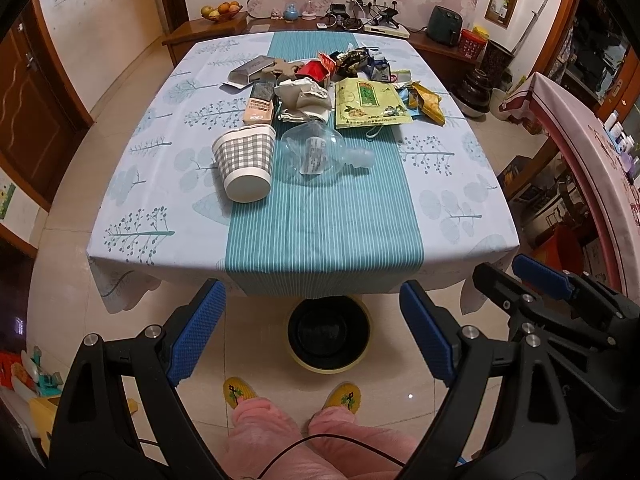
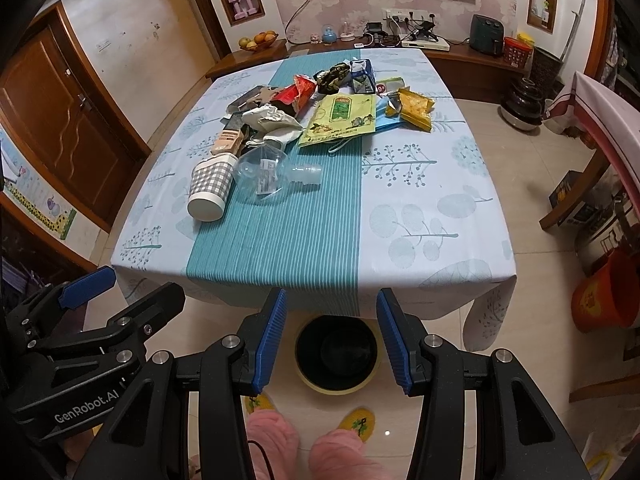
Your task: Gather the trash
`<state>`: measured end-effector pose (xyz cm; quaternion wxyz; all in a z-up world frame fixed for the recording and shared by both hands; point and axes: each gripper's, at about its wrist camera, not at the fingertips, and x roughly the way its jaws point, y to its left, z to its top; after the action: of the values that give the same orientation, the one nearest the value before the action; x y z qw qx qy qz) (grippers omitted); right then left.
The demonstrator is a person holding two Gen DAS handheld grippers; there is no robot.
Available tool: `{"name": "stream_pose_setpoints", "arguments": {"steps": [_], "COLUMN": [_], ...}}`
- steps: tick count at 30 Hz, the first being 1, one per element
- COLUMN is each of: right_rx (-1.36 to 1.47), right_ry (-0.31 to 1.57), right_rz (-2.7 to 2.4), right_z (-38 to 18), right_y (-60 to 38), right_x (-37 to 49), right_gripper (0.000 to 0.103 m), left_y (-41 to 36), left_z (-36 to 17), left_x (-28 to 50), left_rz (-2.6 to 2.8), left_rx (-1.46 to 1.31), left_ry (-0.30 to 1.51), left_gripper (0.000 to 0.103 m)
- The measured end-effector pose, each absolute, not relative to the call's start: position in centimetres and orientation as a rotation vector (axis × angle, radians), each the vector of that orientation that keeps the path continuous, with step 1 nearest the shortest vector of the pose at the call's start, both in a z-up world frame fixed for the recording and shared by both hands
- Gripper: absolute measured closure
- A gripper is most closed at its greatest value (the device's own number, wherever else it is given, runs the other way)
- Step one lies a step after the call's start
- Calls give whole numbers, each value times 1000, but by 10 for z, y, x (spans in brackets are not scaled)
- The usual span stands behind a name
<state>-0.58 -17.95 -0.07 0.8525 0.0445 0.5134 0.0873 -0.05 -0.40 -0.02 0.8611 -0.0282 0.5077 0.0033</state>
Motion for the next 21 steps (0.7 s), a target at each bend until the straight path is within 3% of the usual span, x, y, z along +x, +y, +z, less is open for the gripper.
{"name": "stream_pose_setpoints", "arguments": {"steps": [21], "right_rx": [95], "right_ry": [1074], "right_rz": [251], "right_z": [8], "right_y": [-161], "right_x": [9], "right_gripper": [56], "left_y": [22], "left_z": [19], "left_x": [-1], "left_rz": [84], "left_rx": [-82], "left_ry": [1053], "left_gripper": [16]}}
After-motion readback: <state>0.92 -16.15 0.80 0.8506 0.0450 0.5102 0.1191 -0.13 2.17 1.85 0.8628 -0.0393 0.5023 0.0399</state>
